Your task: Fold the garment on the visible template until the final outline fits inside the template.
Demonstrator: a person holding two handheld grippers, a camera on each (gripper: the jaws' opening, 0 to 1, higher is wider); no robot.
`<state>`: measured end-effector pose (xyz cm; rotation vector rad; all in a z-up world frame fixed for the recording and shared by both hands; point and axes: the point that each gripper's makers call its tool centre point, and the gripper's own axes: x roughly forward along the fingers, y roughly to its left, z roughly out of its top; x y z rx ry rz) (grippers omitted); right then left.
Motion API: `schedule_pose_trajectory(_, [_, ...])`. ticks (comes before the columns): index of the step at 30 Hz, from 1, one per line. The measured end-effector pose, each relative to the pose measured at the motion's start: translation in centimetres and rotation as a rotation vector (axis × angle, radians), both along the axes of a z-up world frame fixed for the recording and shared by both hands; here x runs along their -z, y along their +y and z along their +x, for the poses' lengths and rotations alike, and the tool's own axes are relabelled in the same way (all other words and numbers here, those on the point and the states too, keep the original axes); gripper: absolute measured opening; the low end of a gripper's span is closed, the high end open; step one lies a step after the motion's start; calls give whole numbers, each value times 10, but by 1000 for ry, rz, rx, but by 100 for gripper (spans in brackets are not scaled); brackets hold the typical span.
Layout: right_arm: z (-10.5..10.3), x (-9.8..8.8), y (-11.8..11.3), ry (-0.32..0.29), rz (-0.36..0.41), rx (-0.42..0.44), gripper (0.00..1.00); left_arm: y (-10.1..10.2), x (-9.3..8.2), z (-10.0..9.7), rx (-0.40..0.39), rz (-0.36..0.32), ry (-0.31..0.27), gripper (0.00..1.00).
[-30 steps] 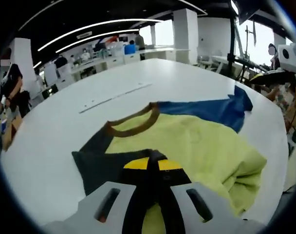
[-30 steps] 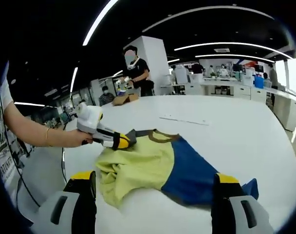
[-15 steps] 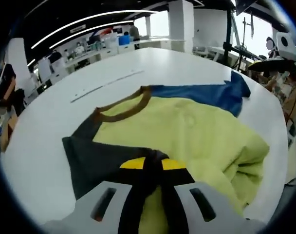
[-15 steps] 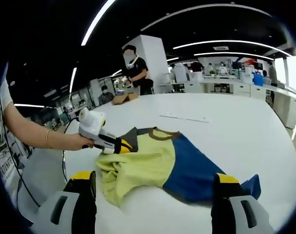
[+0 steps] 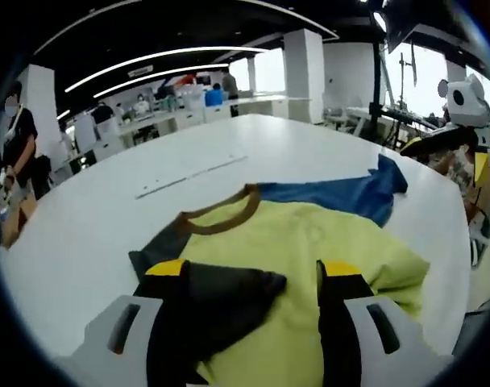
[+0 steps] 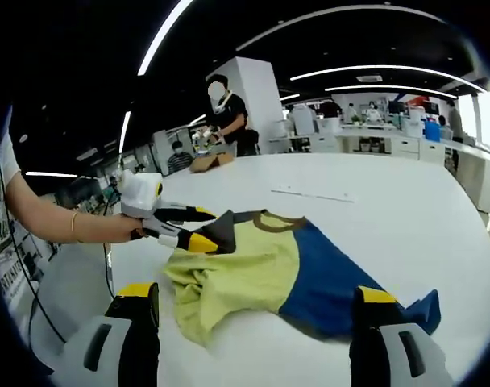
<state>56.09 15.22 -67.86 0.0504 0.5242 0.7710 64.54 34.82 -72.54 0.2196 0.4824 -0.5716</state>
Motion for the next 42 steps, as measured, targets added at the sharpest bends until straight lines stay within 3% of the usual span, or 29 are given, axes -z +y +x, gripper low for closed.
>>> schedule_pose_trajectory(6, [-1, 0, 3, 3, 4, -5, 99, 17, -8, -7, -47, -64, -2, 81])
schedule_pose_trajectory(17, [-5, 0, 4, 7, 2, -14, 99, 54, -10, -27, -95, -86, 2, 86])
schedule_pose_trajectory(30, [-12, 0, 1, 14, 0, -13, 99, 98, 0, -39, -193, -82, 5, 71])
schedule_pose_trajectory(42, [-15, -2, 3, 15, 15, -5, 99, 117, 17, -44, -241, -82, 44, 40])
